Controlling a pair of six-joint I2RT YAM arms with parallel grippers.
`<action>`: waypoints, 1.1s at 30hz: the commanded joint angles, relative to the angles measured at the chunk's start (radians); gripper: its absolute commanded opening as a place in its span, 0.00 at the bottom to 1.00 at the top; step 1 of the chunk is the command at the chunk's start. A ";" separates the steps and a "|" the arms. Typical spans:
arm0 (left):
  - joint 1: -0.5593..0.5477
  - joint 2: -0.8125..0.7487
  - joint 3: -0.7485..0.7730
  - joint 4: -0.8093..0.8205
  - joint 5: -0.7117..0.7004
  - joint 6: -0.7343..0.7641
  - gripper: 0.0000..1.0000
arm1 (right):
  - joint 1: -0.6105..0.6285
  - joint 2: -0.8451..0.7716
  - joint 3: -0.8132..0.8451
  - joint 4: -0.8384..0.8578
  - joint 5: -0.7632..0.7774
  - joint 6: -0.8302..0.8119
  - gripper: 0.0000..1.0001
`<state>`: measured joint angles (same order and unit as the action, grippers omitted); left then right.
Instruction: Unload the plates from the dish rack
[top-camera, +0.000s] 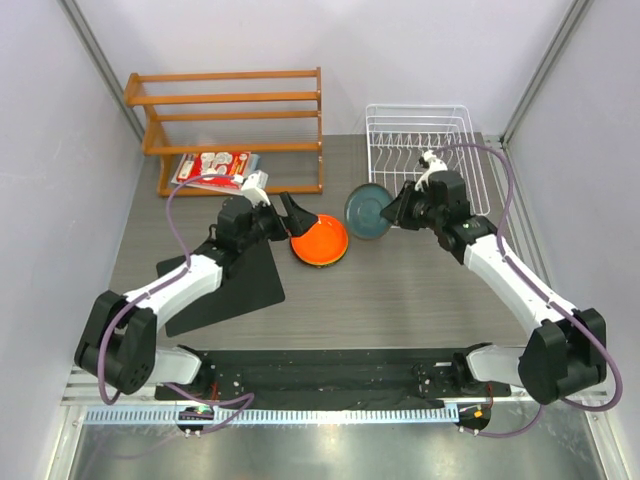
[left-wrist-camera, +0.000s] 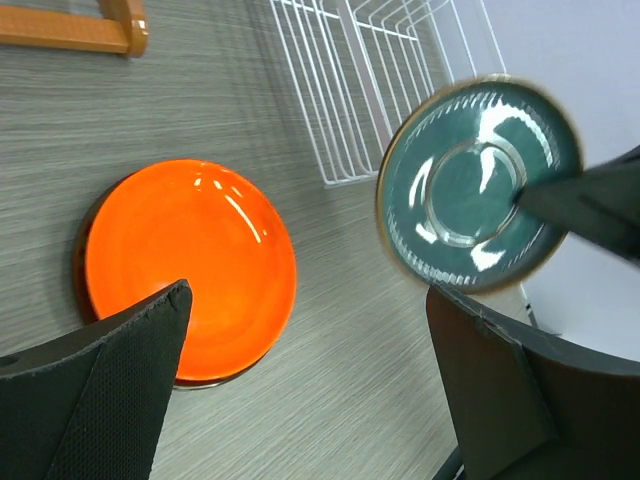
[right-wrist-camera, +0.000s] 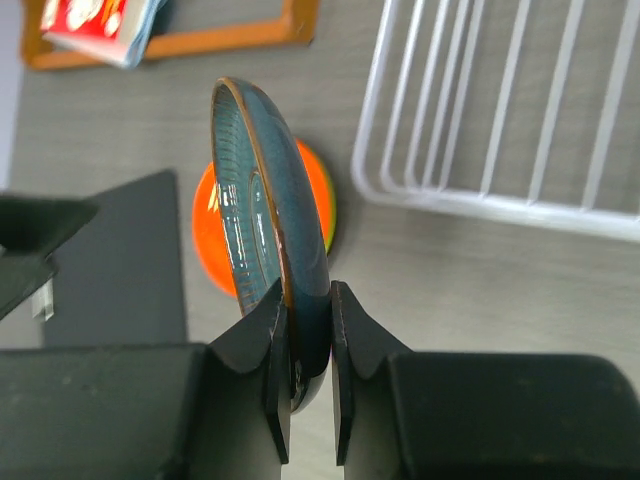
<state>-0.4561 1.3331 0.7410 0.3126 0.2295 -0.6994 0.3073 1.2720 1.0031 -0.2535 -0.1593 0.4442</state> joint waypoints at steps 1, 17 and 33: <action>-0.003 0.043 -0.008 0.144 0.068 -0.052 0.97 | 0.021 -0.082 -0.066 0.224 -0.150 0.134 0.01; -0.019 0.175 -0.035 0.400 0.168 -0.153 0.81 | 0.092 -0.008 -0.176 0.483 -0.304 0.343 0.01; -0.021 0.189 -0.048 0.435 0.171 -0.146 0.00 | 0.099 0.087 -0.205 0.645 -0.375 0.447 0.01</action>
<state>-0.4530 1.5269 0.6971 0.7593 0.4213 -0.9489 0.3714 1.3521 0.7624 0.2665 -0.4683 0.8684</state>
